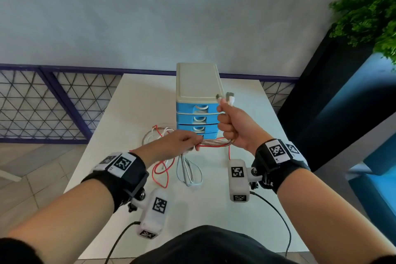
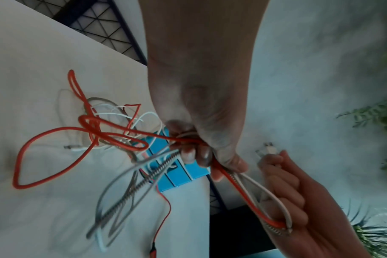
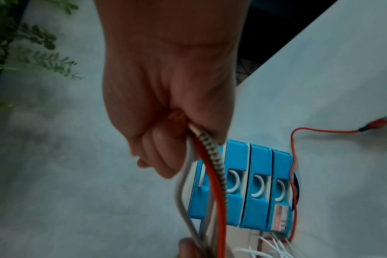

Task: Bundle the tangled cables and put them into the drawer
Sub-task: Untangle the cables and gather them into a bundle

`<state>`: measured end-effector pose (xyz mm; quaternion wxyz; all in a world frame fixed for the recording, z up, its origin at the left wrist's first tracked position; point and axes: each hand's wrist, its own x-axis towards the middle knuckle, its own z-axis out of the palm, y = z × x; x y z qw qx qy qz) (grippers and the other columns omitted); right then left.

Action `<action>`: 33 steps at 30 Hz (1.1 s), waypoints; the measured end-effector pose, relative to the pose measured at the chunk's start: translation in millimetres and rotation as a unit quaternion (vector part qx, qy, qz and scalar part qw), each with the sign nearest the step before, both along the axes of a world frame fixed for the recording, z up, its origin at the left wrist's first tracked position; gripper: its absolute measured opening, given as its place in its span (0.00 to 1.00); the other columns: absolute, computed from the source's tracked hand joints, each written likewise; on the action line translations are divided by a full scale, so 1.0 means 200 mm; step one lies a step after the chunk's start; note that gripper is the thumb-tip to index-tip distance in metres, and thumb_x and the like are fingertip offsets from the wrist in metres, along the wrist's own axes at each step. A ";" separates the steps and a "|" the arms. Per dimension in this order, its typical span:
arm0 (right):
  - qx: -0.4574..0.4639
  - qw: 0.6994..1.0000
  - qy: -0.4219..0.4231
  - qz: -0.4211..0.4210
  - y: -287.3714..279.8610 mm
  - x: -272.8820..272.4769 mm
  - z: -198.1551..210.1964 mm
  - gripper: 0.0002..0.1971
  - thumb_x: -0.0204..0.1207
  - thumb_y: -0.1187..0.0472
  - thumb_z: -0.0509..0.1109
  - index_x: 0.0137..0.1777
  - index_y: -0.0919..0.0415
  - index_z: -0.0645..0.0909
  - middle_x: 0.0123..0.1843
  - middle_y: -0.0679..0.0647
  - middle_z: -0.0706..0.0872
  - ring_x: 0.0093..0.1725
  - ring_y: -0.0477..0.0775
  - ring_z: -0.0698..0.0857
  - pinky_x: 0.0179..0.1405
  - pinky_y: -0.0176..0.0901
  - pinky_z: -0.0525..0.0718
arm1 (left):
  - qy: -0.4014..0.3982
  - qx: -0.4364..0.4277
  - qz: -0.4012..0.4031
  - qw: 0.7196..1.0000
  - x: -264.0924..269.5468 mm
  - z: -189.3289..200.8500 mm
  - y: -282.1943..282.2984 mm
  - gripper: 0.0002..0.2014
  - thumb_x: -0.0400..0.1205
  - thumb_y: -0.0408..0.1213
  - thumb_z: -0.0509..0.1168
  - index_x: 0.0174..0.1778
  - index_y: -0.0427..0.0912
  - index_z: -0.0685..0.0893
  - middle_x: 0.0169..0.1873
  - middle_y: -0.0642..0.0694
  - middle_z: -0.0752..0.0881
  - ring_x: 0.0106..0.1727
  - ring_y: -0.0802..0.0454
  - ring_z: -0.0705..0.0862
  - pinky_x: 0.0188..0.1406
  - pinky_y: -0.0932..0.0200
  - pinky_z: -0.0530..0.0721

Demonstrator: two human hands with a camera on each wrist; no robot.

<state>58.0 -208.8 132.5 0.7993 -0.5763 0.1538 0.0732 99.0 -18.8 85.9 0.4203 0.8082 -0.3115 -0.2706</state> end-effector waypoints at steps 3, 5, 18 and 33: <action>-0.077 0.993 0.017 0.083 0.02 -0.02 0.02 0.14 0.84 0.46 0.62 0.40 0.52 0.69 0.23 0.43 0.59 0.18 0.40 0.56 0.11 0.29 0.54 | -0.092 0.020 -0.009 0.996 0.04 0.04 -0.02 0.13 0.84 0.45 0.60 0.37 0.46 0.83 0.29 0.52 0.78 0.33 0.58 0.74 0.37 0.60 0.72; -0.109 0.988 0.024 0.106 0.03 -0.02 0.01 0.14 0.84 0.48 0.62 0.39 0.53 0.69 0.24 0.44 0.59 0.18 0.40 0.57 0.11 0.29 0.55 | -0.123 0.052 -0.033 0.990 0.05 0.08 -0.03 0.12 0.84 0.46 0.61 0.38 0.46 0.83 0.29 0.53 0.78 0.33 0.56 0.74 0.38 0.59 0.72; -0.113 0.979 0.053 0.158 0.10 -0.07 -0.05 0.20 0.86 0.43 0.55 0.59 0.56 0.82 0.55 0.62 0.88 0.54 0.62 0.89 0.52 0.55 0.87 | -0.218 0.046 -0.036 0.974 0.05 0.16 -0.11 0.05 0.82 0.44 0.64 0.42 0.61 0.81 0.37 0.59 0.83 0.40 0.63 0.81 0.36 0.73 0.73; -0.164 0.965 -0.028 0.201 0.11 -0.05 -0.06 0.22 0.85 0.41 0.53 0.40 0.58 0.72 0.26 0.49 0.70 0.17 0.42 0.62 0.17 0.32 0.65 | -0.026 -0.006 -0.041 0.999 0.16 0.17 -0.02 0.22 0.76 0.44 0.72 0.49 0.54 0.60 0.40 0.42 0.88 0.34 0.55 0.79 0.39 0.53 0.79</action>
